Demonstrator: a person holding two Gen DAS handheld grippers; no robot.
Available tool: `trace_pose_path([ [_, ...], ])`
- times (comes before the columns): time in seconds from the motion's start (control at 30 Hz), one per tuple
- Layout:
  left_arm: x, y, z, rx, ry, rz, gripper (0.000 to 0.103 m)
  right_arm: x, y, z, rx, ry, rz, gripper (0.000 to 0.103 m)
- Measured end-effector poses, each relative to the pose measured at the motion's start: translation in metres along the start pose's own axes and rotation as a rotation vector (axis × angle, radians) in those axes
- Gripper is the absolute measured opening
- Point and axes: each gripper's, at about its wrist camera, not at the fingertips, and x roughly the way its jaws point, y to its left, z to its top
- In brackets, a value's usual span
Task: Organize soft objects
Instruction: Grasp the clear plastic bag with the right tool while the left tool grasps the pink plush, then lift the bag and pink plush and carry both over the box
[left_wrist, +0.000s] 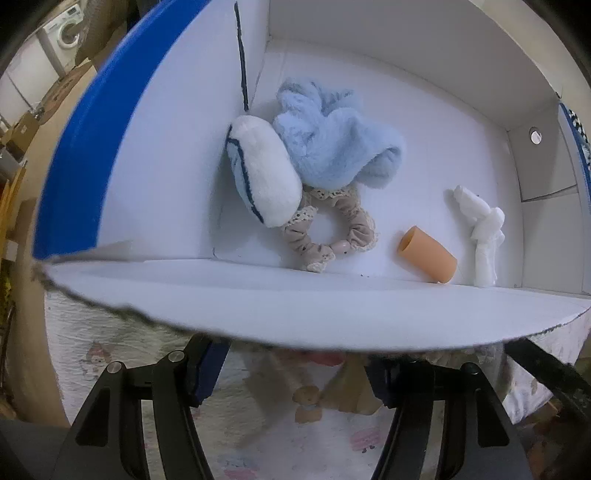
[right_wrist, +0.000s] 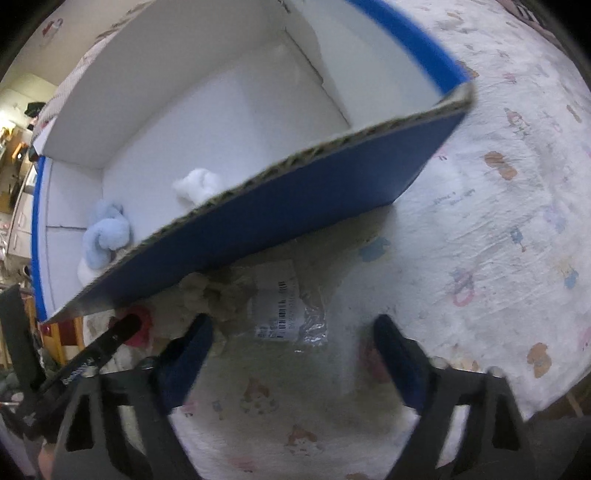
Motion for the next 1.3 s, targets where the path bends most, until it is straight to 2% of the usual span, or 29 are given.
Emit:
trace_pose_path([
  [0.23,0.011,-0.003,0.003,-0.012,0.034,-0.006,0.062,0.023,0.016,0.007,-0.043,0.017,-0.059,0.079],
  [0.3,0.013,-0.002,0.002,-0.025,0.037,-0.017,0.059,0.027,0.020,0.009,-0.057,0.012,-0.080,0.076],
  [0.33,0.013,-0.001,0.002,-0.035,0.034,-0.032,0.051,0.029,0.021,0.009,-0.068,0.009,-0.090,0.070],
  [0.37,0.014,0.001,0.002,-0.044,0.032,-0.053,0.044,0.030,0.023,0.010,-0.077,0.006,-0.094,0.060],
  [0.47,0.014,0.012,-0.002,-0.032,0.033,-0.062,0.043,0.030,0.027,0.010,-0.104,0.000,-0.089,0.044],
  [0.83,0.001,0.033,-0.013,-0.038,0.007,-0.021,0.043,0.015,0.030,0.001,-0.133,-0.032,-0.057,0.041],
  [1.3,-0.030,0.079,-0.036,-0.063,-0.037,0.056,0.043,-0.001,0.026,-0.019,-0.146,-0.055,-0.030,0.041],
])
